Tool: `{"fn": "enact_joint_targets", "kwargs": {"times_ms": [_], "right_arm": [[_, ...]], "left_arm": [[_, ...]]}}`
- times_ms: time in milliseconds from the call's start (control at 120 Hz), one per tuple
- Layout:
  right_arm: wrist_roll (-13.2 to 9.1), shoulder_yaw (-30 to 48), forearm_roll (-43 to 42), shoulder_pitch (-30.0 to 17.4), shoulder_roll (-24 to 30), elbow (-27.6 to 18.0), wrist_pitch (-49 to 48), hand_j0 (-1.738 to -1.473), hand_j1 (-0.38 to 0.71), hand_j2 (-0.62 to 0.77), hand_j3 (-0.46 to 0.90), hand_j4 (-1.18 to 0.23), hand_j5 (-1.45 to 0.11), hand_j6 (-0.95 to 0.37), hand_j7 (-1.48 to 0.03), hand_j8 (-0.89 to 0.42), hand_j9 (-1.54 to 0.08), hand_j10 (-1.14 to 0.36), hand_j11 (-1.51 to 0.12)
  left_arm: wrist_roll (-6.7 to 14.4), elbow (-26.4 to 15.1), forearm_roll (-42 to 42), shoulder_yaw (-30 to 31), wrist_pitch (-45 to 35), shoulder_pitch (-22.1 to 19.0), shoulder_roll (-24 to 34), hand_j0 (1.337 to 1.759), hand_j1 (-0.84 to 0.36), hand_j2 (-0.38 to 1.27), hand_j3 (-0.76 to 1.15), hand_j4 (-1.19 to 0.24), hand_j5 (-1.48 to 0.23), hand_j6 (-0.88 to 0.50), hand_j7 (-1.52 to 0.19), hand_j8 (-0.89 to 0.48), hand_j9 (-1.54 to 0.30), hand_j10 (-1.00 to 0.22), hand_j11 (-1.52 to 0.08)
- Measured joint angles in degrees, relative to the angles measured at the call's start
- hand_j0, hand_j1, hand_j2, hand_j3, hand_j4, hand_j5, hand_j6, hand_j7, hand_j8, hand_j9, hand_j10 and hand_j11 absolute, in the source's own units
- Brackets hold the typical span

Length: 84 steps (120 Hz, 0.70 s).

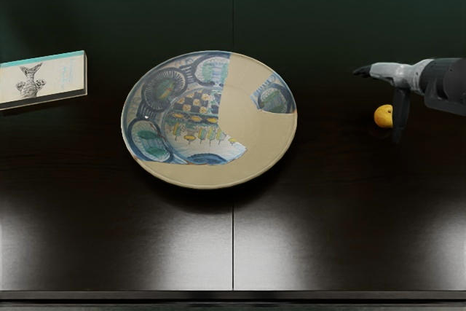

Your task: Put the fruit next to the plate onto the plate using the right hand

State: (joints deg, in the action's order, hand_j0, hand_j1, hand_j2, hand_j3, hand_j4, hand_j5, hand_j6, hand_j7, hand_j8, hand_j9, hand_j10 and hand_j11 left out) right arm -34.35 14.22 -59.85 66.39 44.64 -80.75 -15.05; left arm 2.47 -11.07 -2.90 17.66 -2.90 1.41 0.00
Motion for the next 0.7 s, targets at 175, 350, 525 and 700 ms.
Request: {"fn": "enact_joint_targets", "kwargs": {"times_ms": [175, 350, 525, 700], "right_arm": [[0.06, -0.07, -2.45, -2.44, -1.58, 1.5, 4.03, -1.658, -0.27, -0.01, 0.0, -0.08, -0.09, -0.08, -0.09, -0.08, -0.09, -0.07, -0.09], [0.07, -0.94, -5.57, -3.77, -4.22, 4.81, 6.62, -1.658, -0.18, -0.03, 0.0, -0.15, -0.18, -0.15, -0.18, -0.15, -0.18, -0.15, -0.18], [0.11, -1.32, -6.74, -4.61, -5.21, 6.28, 9.3, -1.658, -0.13, -0.03, 0.0, -0.19, -0.24, -0.19, -0.24, -0.19, -0.24, -0.19, -0.24], [0.26, -2.5, -7.47, -5.09, -7.06, 9.68, 11.03, -1.658, -0.11, -0.04, 0.0, -0.21, -0.26, -0.21, -0.26, -0.21, -0.26, -0.21, -0.26]], "left_arm": [[0.0, 0.0, 0.0, 0.0, 0.0, 0.0, 0.0, 1.658, 0.35, 0.0, 0.0, 0.0, 0.0, 0.0, 0.0, 0.0, 0.0, 0.0, 0.0], [-0.01, 0.0, 0.0, 0.0, 0.0, 0.0, 0.0, 1.658, 0.35, 0.0, 0.0, 0.0, 0.0, 0.0, 0.0, 0.0, 0.0, 0.0, 0.0], [0.01, 0.0, 0.0, 0.0, 0.0, 0.0, 0.0, 1.658, 0.35, 0.0, 0.0, 0.0, 0.0, 0.0, 0.0, 0.0, 0.0, 0.0, 0.0], [0.0, 0.0, 0.0, 0.0, 0.0, 0.0, 0.0, 1.658, 0.35, 0.0, 0.0, 0.0, 0.0, 0.0, 0.0, 0.0, 0.0, 0.0, 0.0]]}}
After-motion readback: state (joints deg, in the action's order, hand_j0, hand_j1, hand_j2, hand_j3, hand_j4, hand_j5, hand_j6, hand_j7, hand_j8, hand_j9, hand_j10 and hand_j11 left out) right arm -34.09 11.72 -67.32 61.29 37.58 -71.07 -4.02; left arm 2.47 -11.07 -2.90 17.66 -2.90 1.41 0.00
